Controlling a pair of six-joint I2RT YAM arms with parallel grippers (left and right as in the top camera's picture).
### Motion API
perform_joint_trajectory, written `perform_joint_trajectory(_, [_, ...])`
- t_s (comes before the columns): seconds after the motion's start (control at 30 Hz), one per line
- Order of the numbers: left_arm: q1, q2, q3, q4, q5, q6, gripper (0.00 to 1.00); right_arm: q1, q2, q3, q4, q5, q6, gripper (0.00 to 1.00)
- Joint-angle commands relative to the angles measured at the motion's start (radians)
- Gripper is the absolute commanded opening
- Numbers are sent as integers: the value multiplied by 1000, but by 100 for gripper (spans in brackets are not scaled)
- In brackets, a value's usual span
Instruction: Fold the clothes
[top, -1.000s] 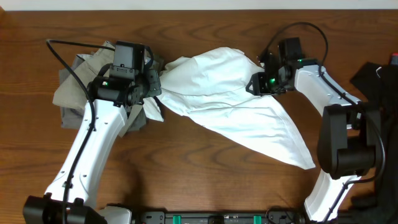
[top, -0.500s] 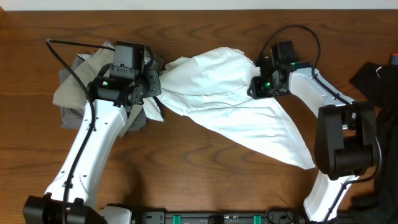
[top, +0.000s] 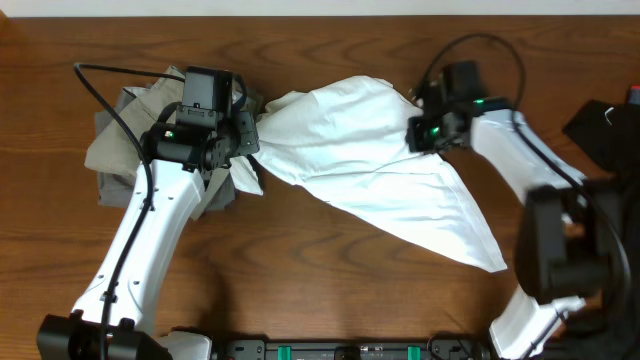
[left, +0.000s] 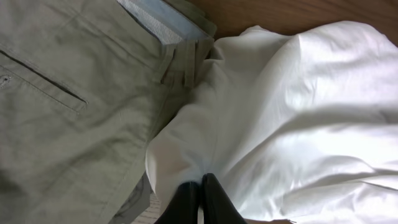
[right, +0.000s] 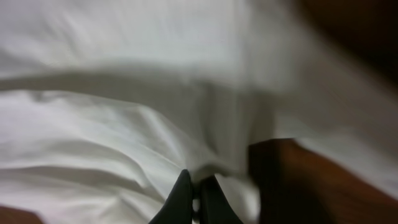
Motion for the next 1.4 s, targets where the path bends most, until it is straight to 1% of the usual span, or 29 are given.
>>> perform_joint_trajectory(0.0, [0, -16, 16, 0, -14, 31, 6, -61, -212, 22, 17, 18, 37, 1])
perform_joint_trajectory(0.13, [0, -46, 29, 4, -14, 71, 6, -152, -397, 22, 42, 76, 126, 1])
perform_joint_trajectory(0.27, [-1, -99, 71, 3, -5, 106, 6, -232, -520, 22, 42, 80, 147, 1])
perform_joint_trajectory(0.43, [-24, -178, 165, 1, 137, 233, 6, -292, -649, 23, 54, 80, 147, 1])
perform_joint_trajectory(0.5, [-57, -216, 220, -13, 181, 294, 6, -303, -703, 32, 64, 80, 151, 1])
perform_joint_trajectory(0.63, [-161, -283, 344, -53, 180, 399, 6, -305, -802, 89, 58, 81, 150, 1])
perform_joint_trajectory(0.8, [-279, -338, 462, -104, 167, 479, 6, -305, -885, 196, -11, 113, 159, 1])
perform_joint_trajectory(0.9, [-331, -359, 510, -132, 107, 507, 6, -305, -911, 285, -90, 190, 173, 1])
perform_joint_trajectory(1.07, [-361, -377, 551, -182, -154, 485, 6, -305, -916, 425, -226, 333, 172, 1])
perform_joint_trajectory(1.13, [-363, -378, 566, -218, -204, 465, 6, -305, -917, 457, -269, 368, 172, 1])
perform_joint_trajectory(1.37, [-363, -379, 589, -319, -217, 446, 6, -305, -916, 499, -380, 482, 172, 1])
